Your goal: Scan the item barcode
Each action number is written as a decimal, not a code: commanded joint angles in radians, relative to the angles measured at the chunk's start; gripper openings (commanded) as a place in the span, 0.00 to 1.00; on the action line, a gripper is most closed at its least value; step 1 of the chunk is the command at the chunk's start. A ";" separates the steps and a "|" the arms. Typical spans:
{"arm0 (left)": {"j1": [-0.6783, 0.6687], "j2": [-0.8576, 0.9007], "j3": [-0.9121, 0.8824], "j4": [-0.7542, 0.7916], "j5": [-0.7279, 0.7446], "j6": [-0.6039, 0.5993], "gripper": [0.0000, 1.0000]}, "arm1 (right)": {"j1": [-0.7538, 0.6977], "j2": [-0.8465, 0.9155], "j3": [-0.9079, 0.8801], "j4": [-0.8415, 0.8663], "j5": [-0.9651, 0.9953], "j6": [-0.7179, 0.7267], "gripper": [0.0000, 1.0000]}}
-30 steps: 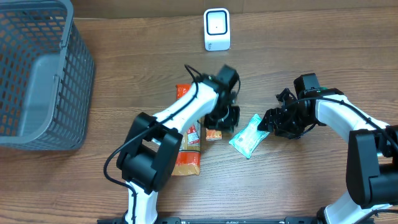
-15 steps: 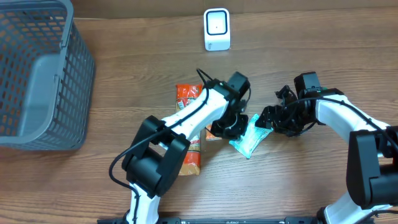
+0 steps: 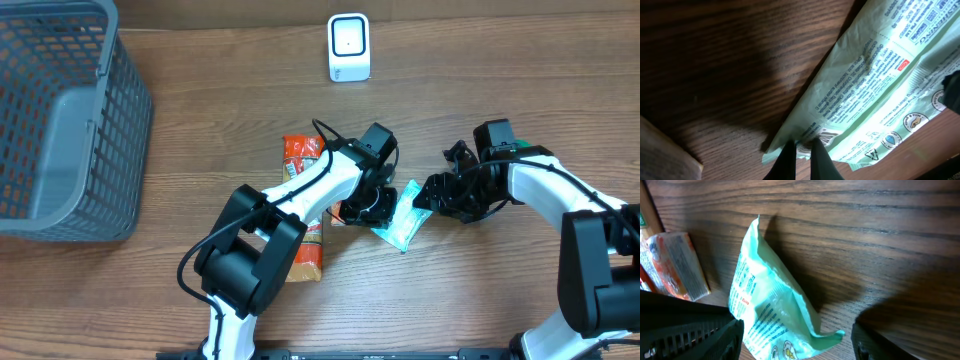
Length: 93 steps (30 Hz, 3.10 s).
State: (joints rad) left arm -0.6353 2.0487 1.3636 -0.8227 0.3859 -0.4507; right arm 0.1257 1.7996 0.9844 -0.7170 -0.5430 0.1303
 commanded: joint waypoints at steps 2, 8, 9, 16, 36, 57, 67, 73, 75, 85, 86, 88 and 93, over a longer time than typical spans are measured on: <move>0.002 0.005 -0.023 0.009 -0.027 -0.018 0.04 | -0.002 -0.004 -0.027 0.023 -0.024 -0.004 0.65; 0.002 0.005 -0.023 0.009 -0.030 -0.018 0.04 | -0.002 -0.004 -0.030 0.056 -0.038 -0.001 0.63; 0.002 0.005 -0.023 0.009 -0.031 -0.018 0.04 | -0.002 -0.004 -0.030 0.061 -0.035 -0.001 0.63; 0.002 0.005 -0.023 0.008 -0.031 -0.018 0.05 | -0.002 -0.004 -0.030 0.135 -0.035 -0.001 0.63; 0.002 0.005 -0.023 0.009 -0.031 -0.018 0.06 | 0.000 -0.004 -0.060 0.126 -0.040 -0.001 0.49; 0.009 0.000 0.005 -0.012 -0.031 0.021 0.04 | -0.003 -0.004 -0.105 0.168 -0.111 -0.002 0.04; 0.080 -0.109 0.285 -0.237 -0.328 0.045 0.04 | -0.003 -0.004 -0.105 0.182 -0.106 -0.005 0.04; 0.172 -0.203 0.376 -0.327 -0.478 0.047 0.04 | -0.003 -0.004 -0.105 0.182 -0.106 -0.005 0.09; 0.225 -0.228 0.376 -0.359 -0.520 0.046 0.04 | -0.003 -0.004 -0.105 0.182 -0.106 -0.005 0.10; 0.500 -0.235 0.357 -0.457 -0.612 0.047 0.07 | -0.003 -0.004 -0.105 0.197 -0.106 -0.005 0.04; 0.521 -0.235 0.357 -0.456 -0.610 0.051 0.07 | -0.003 -0.004 -0.105 0.197 -0.106 -0.005 0.04; 0.560 -0.235 0.357 -0.455 -0.611 0.071 0.09 | -0.003 -0.004 -0.105 0.196 -0.106 -0.005 0.04; 0.639 -0.234 0.357 -0.455 -0.610 0.081 0.44 | -0.003 -0.004 -0.105 0.185 -0.101 -0.005 0.04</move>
State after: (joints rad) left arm -0.0284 1.8160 1.7267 -1.2758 -0.2073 -0.3901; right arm 0.1192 1.7962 0.8879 -0.5312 -0.6506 0.1307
